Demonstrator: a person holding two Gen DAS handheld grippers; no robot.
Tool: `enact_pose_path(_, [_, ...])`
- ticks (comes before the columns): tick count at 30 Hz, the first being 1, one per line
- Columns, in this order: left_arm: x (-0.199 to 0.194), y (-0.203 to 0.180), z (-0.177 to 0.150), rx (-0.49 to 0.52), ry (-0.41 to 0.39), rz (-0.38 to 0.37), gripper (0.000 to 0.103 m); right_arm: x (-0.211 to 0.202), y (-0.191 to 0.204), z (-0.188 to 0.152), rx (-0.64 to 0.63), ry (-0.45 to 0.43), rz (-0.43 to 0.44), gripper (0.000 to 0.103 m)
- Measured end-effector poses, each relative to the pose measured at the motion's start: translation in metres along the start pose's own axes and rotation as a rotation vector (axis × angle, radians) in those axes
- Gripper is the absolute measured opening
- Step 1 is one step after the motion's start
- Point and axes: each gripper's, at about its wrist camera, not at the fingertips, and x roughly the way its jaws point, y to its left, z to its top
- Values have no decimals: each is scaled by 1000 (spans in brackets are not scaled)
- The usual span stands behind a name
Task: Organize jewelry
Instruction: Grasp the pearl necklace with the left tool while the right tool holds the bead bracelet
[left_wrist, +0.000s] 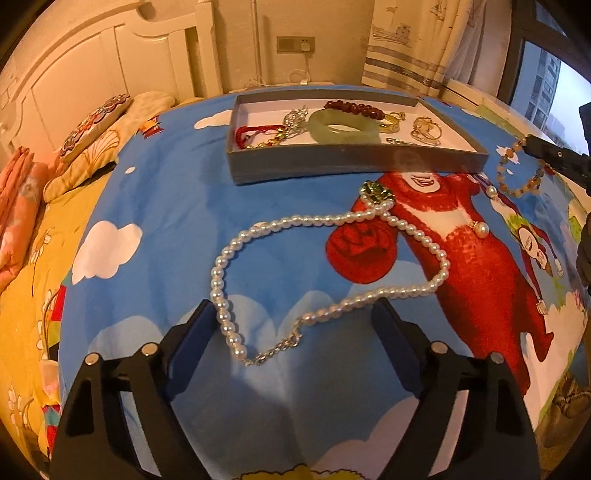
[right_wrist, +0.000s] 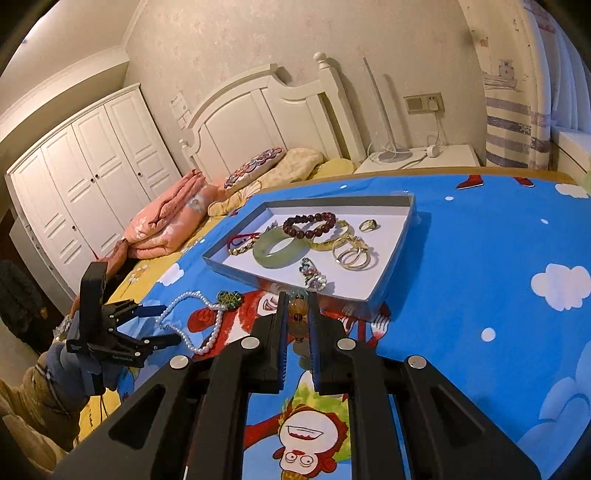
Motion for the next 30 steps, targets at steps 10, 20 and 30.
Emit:
enact_pose_path(10, [2, -18, 7, 29, -14, -12, 67, 8, 9, -6, -14, 28, 3, 11])
enact_pose_path(20, [0, -22, 6, 40, -28, -20, 58, 8, 9, -7, -3, 31, 1, 11])
enact_pose_path(30, [-2, -28, 6, 47, -54, -30, 20, 9, 7, -8, 2, 28, -2, 11])
